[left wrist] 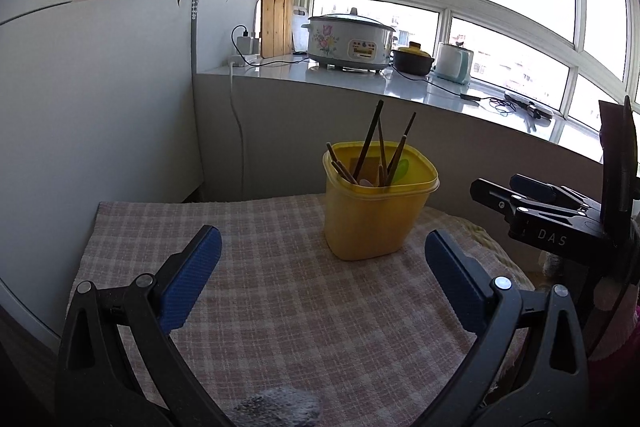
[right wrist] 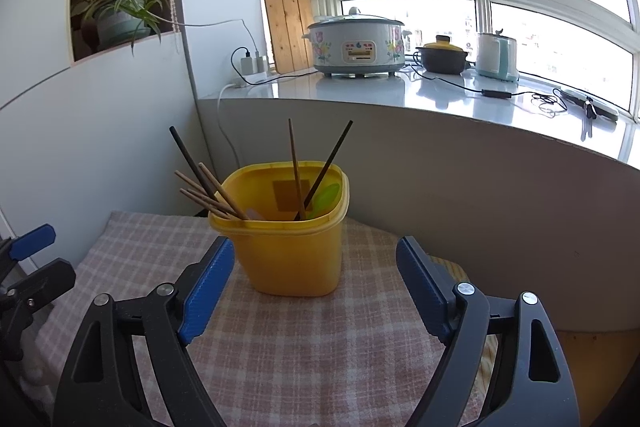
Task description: Organize utensils
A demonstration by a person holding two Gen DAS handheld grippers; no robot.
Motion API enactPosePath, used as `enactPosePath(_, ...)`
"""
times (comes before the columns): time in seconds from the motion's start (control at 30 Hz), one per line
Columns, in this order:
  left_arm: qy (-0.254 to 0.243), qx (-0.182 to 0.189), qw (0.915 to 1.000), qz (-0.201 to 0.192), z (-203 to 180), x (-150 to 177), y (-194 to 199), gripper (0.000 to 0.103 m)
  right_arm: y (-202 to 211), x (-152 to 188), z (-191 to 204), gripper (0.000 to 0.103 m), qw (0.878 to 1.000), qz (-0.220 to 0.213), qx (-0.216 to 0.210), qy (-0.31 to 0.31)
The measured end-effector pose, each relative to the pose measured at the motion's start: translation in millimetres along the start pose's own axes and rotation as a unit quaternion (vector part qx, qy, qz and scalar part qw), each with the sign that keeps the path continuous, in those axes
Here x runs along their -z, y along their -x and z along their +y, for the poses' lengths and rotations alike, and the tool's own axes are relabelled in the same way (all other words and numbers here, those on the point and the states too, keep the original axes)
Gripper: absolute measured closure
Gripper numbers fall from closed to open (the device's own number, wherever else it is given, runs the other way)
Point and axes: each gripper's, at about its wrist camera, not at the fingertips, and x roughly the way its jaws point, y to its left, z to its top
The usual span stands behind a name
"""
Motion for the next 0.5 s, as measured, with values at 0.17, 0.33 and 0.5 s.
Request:
enactPosePath(0.17,0.003,-0.002,1.0000,0.000,3.6,-0.7,-1.0,0.000,-3.2,-0.1,2.0,0.020,1.000,0.002,-0.002,0.001)
enactPosePath(0.33,0.007,-0.003,1.0000,0.001,5.7,-0.9,-2.2,0.000,-6.0,0.3,4.7,0.020,1.000,0.005,-0.003,0.004)
enactPosePath(0.5,0.007,-0.003,1.0000,0.002,6.3,-0.6,-2.8,0.000,-8.4,1.1,6.1,0.020,1.000,0.008,-0.005,0.003)
